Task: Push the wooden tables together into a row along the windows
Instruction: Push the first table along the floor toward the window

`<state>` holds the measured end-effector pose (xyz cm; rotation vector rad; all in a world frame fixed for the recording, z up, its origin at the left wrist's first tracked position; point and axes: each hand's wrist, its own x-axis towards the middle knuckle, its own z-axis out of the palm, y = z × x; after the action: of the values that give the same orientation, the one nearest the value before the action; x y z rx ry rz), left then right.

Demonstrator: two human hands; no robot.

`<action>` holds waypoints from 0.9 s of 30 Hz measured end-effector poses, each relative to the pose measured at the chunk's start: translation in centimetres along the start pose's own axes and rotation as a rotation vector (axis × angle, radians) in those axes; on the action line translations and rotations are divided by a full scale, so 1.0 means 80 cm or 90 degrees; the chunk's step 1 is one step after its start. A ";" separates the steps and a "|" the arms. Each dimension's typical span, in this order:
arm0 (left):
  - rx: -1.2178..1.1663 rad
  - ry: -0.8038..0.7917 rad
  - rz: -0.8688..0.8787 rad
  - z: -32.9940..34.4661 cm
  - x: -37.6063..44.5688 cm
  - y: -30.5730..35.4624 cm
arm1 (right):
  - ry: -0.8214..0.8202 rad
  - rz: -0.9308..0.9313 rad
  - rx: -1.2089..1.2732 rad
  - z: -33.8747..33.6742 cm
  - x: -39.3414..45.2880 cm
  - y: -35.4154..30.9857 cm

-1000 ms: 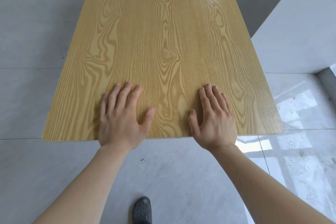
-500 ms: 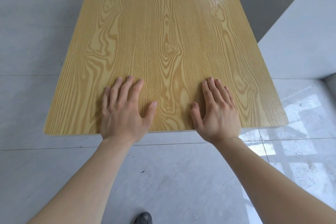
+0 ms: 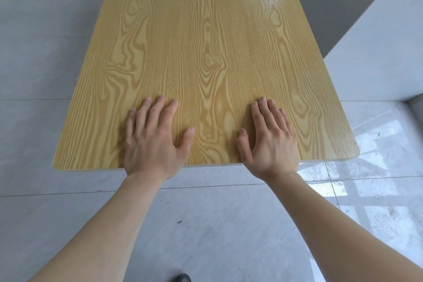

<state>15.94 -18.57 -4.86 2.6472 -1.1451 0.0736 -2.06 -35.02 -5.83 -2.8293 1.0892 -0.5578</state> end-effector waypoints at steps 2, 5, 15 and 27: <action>-0.005 -0.005 -0.001 0.000 0.000 0.000 | -0.002 0.002 0.003 -0.001 0.000 0.000; -0.005 -0.014 -0.005 -0.002 -0.001 0.001 | -0.003 0.006 0.013 -0.002 -0.001 0.000; -0.016 -0.086 0.013 -0.015 0.001 0.001 | -0.138 0.030 -0.003 -0.028 0.003 -0.008; -0.009 -0.478 -0.001 -0.139 0.019 0.009 | -0.609 0.108 -0.032 -0.171 0.035 -0.048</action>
<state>17.02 -17.32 6.22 2.7210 -1.3117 -0.9954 -2.50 -33.00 8.48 -2.4463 1.0672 0.7697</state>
